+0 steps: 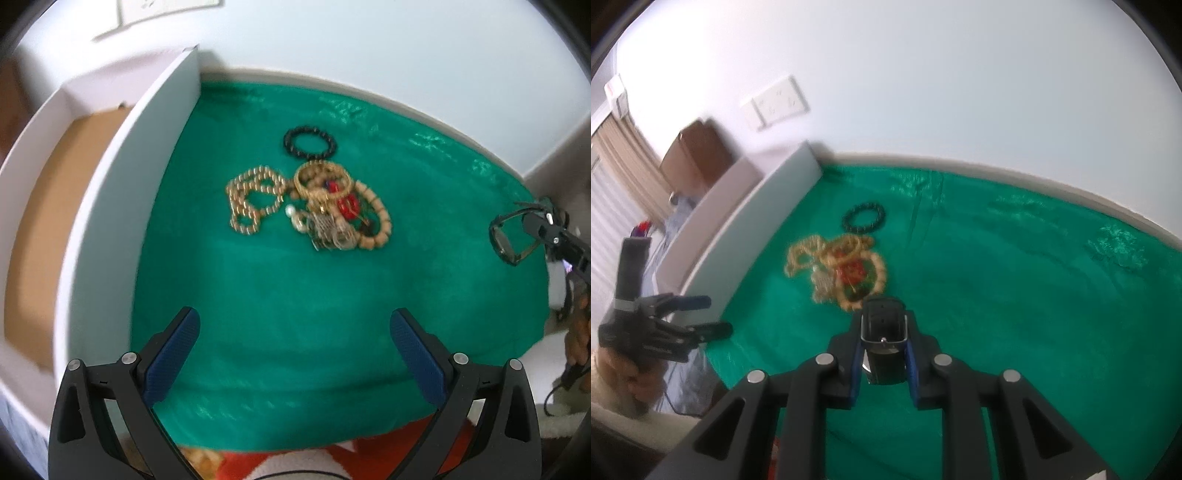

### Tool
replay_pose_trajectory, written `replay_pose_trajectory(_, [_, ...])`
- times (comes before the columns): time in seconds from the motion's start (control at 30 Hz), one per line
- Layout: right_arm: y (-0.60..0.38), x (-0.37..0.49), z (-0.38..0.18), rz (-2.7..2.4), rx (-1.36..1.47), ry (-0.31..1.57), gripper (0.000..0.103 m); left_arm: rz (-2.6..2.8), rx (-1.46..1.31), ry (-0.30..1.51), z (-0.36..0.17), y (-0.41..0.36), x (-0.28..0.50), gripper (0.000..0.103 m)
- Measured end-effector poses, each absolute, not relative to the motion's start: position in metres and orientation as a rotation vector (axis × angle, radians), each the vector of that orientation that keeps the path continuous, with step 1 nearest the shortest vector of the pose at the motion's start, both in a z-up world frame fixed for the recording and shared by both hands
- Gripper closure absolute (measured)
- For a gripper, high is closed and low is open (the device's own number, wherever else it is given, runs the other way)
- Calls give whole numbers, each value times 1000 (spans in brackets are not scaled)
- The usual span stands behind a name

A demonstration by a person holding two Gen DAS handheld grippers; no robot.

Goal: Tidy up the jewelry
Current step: 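Lower the left tool to the gold bead necklace while the right tool holds the watch, then carry the necklace and watch into the white tray with both tools and release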

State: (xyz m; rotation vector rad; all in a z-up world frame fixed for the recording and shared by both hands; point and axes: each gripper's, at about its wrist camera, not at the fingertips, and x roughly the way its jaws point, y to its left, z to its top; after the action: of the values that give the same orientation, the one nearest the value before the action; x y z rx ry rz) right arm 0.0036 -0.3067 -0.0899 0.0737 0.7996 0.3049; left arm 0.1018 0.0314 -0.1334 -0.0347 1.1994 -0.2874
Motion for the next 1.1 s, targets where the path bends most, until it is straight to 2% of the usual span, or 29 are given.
replay_pose_trajectory(0.1, [-298,0,-89,303,188,800,83,-300,-16,1189,-128,43,110,1])
replay_pose_trajectory(0.23, [-278,-1,-86,293,112,793,83,-301,-18,1179,-128,58,123,1])
replay_pose_trajectory(0.47, [-303,4,-104,253,219,833,83,-300,-20,1205,-146,61,158,1])
replay_pose_trajectory(0.67, [-308,13,-114,252,244,871,83,-263,155,1180,-181,36,196,6])
replay_pose_trajectory(0.73, [-305,14,-111,257,232,864,83,-249,186,1208,-200,32,212,19])
replay_pose_trajectory(0.87, [-304,15,-107,261,225,859,83,-268,141,1258,-224,32,232,31])
replay_pose_trajectory(0.9, [-304,15,-107,259,225,859,83,-273,135,1267,-227,32,233,40])
replay_pose_trajectory(0.93, [-304,14,-107,256,225,859,83,-311,101,1264,-227,33,233,63])
replay_pose_trajectory(1.0, [-307,13,-106,249,227,857,83,-324,94,1278,-227,33,232,97])
replay_pose_trajectory(1.1, [-312,11,-104,237,232,850,83,-331,20,1253,-213,44,225,97])
